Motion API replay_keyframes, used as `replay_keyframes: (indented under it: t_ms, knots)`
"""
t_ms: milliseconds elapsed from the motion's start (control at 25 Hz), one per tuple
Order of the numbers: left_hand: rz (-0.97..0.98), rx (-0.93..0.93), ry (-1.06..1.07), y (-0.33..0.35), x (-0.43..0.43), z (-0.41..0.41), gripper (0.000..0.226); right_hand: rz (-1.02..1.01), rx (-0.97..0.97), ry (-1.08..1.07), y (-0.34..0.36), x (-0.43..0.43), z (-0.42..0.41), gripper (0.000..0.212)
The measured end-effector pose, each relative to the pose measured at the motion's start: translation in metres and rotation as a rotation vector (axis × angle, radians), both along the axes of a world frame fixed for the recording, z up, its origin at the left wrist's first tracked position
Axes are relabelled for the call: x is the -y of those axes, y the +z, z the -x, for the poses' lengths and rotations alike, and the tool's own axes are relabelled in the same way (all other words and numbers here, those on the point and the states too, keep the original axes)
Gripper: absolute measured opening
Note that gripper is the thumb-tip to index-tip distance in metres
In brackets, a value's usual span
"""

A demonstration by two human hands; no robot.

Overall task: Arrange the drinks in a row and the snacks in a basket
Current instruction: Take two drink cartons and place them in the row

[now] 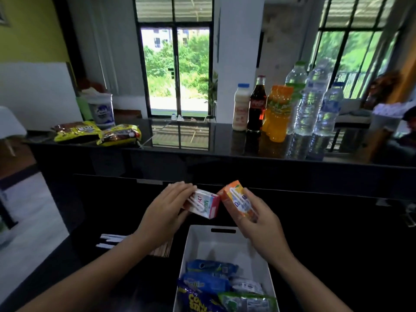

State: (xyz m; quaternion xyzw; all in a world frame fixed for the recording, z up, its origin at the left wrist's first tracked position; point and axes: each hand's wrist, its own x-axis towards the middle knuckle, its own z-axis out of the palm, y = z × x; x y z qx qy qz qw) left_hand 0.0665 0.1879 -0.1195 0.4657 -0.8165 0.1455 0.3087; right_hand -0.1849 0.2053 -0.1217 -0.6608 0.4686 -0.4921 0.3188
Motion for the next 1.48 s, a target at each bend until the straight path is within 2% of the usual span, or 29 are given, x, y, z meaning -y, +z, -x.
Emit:
replay_keyframes:
  t_ms: [160, 280, 480, 600, 720, 840, 960, 1080, 1160, 1240, 1360, 1480]
  knots:
    - [0.09, -0.038, -0.001, 0.066, 0.006, -0.002, 0.061, 0.329, -0.211, -0.137, 0.06, 0.023, 0.001, 0.063]
    - [0.021, 0.053, 0.027, 0.104, 0.03, -0.001, 0.059, 0.453, -0.409, -0.26, 0.098, 0.049, 0.0, 0.068]
    - [-0.237, 0.191, 0.011, 0.139, 0.079, 0.004, 0.055, 0.349, -0.722, -0.305, 0.12, 0.094, 0.006, 0.063]
    - [-0.338, 0.194, -0.024, 0.149, 0.095, 0.007, 0.053, 0.318, -0.792, -0.321, 0.123, 0.111, 0.007, 0.056]
    - [-0.446, 0.154, -0.032, 0.156, 0.102, 0.008, 0.047, 0.32, -0.839, -0.324, 0.128, 0.118, 0.0, 0.042]
    - [-0.418, 0.202, 0.022, 0.153, 0.102, 0.013, 0.045, 0.315, -0.854, -0.353, 0.129, 0.118, -0.004, 0.04]
    - [-0.212, 0.333, 0.175, 0.128, 0.099, 0.02, 0.067, 0.341, -0.952, -0.408, 0.116, 0.114, -0.007, 0.055]
    - [-0.011, 0.253, 0.225, 0.098, 0.095, 0.038, 0.072, 0.367, -0.972, -0.419, 0.095, 0.108, -0.014, 0.072]
    - [0.121, 0.171, 0.238, 0.089, 0.095, 0.047, 0.057, 0.467, -0.947, -0.442, 0.088, 0.104, -0.017, 0.066]
    - [0.21, 0.075, 0.216, 0.088, 0.094, 0.049, 0.043, 0.581, -0.807, -0.437, 0.085, 0.105, -0.014, 0.051]
    - [0.217, 0.001, 0.125, 0.084, 0.09, 0.044, 0.036, 0.598, -0.675, -0.293, 0.082, 0.103, -0.004, 0.048]
    - [0.145, -0.109, 0.001, 0.082, 0.082, 0.031, 0.042, 0.5, -0.512, -0.067, 0.082, 0.101, 0.005, 0.055]
